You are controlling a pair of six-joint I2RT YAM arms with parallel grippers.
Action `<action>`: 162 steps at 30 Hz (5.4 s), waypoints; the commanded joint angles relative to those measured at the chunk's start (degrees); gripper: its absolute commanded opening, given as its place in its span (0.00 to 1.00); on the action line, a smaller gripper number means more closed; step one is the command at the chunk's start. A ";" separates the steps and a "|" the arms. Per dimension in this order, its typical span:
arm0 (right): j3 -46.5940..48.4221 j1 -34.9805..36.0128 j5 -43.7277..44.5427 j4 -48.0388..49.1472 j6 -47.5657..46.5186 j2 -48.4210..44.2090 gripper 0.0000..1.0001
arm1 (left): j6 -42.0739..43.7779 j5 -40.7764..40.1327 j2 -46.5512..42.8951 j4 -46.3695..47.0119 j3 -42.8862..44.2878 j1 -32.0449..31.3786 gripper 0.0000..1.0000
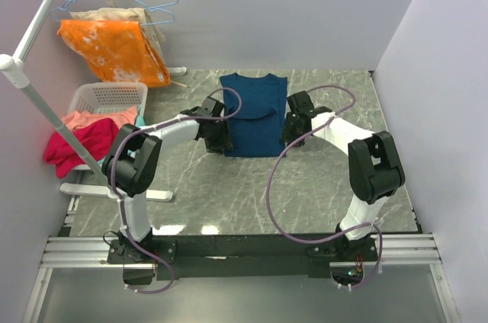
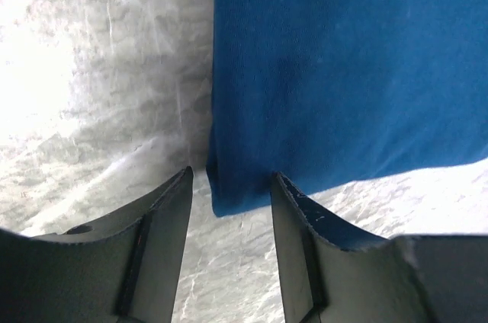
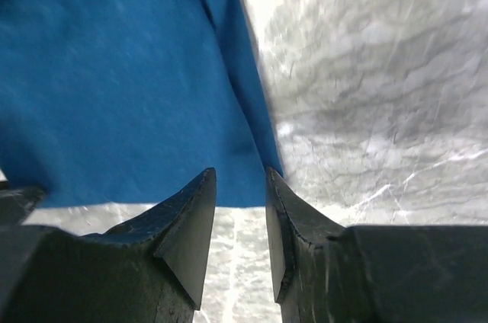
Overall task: Fold and stack the t-shirts
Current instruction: Fold the tshirt
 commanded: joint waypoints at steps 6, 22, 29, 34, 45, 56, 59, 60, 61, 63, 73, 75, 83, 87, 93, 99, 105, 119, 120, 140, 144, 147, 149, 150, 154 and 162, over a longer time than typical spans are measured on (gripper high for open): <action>-1.54 -0.08 -4.80 6.65 -2.70 2.26 0.40 | -0.99 0.07 -1.30 9.00 -2.60 1.15 0.51; -8.48 -0.34 -1.11 7.17 -1.73 0.50 0.39 | -2.48 1.73 -1.21 8.99 -3.81 1.42 0.50; -10.59 -0.43 -4.19 9.11 -1.38 1.99 0.35 | -3.89 5.78 -1.74 10.48 -6.28 1.06 0.47; -11.38 -0.34 -6.12 9.37 -1.38 2.43 0.18 | -4.16 5.34 -0.51 10.66 -5.58 0.62 0.33; -14.28 -0.08 -7.97 8.32 -0.33 -5.03 0.00 | -4.07 0.51 -7.88 7.42 -8.48 -0.25 0.01; -15.60 1.06 -8.50 4.28 2.39 -21.64 0.00 | -4.86 -5.64 -23.70 0.13 -7.95 -2.10 0.01; -15.08 1.24 -8.15 2.87 3.10 -25.59 0.00 | -5.12 -6.43 -26.78 -1.11 -7.08 -2.36 0.01; -14.90 1.33 -7.97 2.00 3.19 -26.47 0.00 | -5.04 -6.52 -27.31 -1.72 -6.81 -2.36 0.01; -14.46 1.24 -7.62 1.38 3.45 -27.87 0.00 | -4.77 -6.52 -27.92 -2.08 -6.55 -2.36 0.01; -13.32 1.33 -7.00 -0.02 3.54 -28.85 0.00 | -4.60 -6.52 -28.01 -3.39 -5.32 -2.45 0.01; -10.68 2.55 -4.02 -4.33 5.12 -35.97 0.00 | -6.96 -13.98 -32.76 -9.19 -4.44 -4.56 0.01; -9.98 2.82 -3.66 -5.21 5.04 -37.20 0.00 | -7.32 -15.49 -34.25 -9.73 -4.35 -5.17 0.01; -7.35 2.82 -1.91 -5.39 4.86 -34.66 0.00 | -7.67 -18.03 -28.03 -13.15 2.41 -5.26 0.01; -3.92 2.73 0.47 -5.05 4.42 -30.10 0.00 | -8.29 -22.33 -19.69 -17.54 10.92 -5.26 0.01; 2.76 2.21 3.89 -4.96 4.07 -23.07 0.00 | -8.90 -26.73 -10.28 -21.32 20.69 -4.65 0.01; 9.26 0.54 4.86 -4.25 3.45 -14.72 0.00 | -8.21 -27.97 -4.38 -20.54 26.05 -2.98 0.01; 16.99 -0.43 5.13 -3.19 3.19 -4.52 0.00 | -6.45 -26.66 4.40 -20.72 33.78 -0.52 0.01; 37.04 -2.19 4.69 -5.48 4.51 18.94 0.00 | -1.44 -18.05 24.44 -18.52 49.44 4.49 0.01; 37.91 -2.28 4.60 -5.74 4.94 19.57 0.00 | -1.08 -17.08 24.80 -17.73 49.44 4.84 0.02; 41.89 -5.35 2.67 -6.71 0.65 17.04 0.40 | 3.48 -7.14 19.10 -7.17 49.72 9.85 0.63; 35.49 -3.25 3.10 -9.52 -1.90 15.01 0.38 | 6.38 -6.61 15.85 -11.12 44.62 8.19 0.59; 29.51 -0.96 3.89 -7.51 -2.52 12.11 0.38 | 7.97 -8.71 12.16 -11.66 38.12 5.73 0.59; 28.09 0.27 3.98 -7.15 -2.44 11.23 0.38 | 7.71 -8.72 10.32 -11.40 34.61 4.32 0.58; 27.21 1.14 3.98 -7.06 -2.35 11.14 0.38 | 7.53 -8.81 10.04 -11.40 33.89 3.88 0.58; 27.20 2.73 2.24 -6.80 -1.65 13.67 0.37 | 6.22 -8.28 12.22 -13.06 34.84 2.56 0.57; 35.19 2.82 1.43 -6.54 -0.33 22.37 0.35 | 4.64 -12.15 23.56 -20.62 49.43 1.94 0.57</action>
